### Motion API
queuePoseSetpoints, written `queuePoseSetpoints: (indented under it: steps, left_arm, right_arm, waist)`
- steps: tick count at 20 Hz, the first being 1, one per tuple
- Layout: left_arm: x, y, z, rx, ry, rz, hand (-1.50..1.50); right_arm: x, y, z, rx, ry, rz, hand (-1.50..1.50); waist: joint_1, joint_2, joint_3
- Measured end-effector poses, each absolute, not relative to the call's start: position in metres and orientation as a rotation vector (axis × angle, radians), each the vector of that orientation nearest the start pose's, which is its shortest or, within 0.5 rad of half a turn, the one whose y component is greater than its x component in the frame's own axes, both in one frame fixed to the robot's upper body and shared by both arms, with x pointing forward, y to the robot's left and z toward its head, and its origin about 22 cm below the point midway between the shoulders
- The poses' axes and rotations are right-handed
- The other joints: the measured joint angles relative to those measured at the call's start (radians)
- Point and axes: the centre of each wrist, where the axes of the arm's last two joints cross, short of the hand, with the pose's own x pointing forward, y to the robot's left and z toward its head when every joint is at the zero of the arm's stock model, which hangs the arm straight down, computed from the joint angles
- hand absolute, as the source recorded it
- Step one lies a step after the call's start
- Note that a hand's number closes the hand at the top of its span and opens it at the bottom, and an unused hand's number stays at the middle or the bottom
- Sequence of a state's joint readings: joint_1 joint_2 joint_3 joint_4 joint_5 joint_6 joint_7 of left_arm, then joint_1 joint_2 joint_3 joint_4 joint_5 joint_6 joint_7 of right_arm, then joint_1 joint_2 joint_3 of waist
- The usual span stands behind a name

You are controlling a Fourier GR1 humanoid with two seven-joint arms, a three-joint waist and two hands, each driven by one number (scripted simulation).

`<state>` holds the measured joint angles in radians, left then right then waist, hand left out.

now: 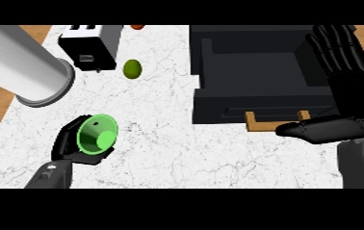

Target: Pick up the cup, place it into the drawer and close the drawer

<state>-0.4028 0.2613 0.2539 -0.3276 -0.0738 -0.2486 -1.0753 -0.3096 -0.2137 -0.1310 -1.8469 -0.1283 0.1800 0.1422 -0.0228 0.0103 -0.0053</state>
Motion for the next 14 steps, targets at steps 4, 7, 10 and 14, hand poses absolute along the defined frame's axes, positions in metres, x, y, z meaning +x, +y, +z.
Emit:
queuePoseSetpoints:
  steps: [4,7,10,14]
  left_arm:
    - [0.27,0.314,-0.137,0.129,-1.861,0.057,1.5]
    - [0.28,0.295,-0.135,0.14,-1.903,0.165,1.5]
    - [0.294,0.285,-0.127,0.086,-1.949,0.196,1.5]
    - [0.326,0.269,-0.1,-0.013,-2.023,0.152,1.5]
  right_arm:
    - [0.278,-0.266,0.156,0.051,-1.995,0.274,-1.5]
    - [0.277,-0.268,0.155,0.057,-1.99,0.273,-1.5]
    - [0.274,-0.268,0.151,0.057,-1.988,0.27,-1.5]
    - [0.277,-0.268,0.15,0.042,-1.982,0.269,-1.5]
  waist:
    - [0.0,-0.001,0.001]
    - [-0.001,-0.001,0.001]
    - [0.0,-0.003,0.002]
    - [0.009,-0.006,0.003]
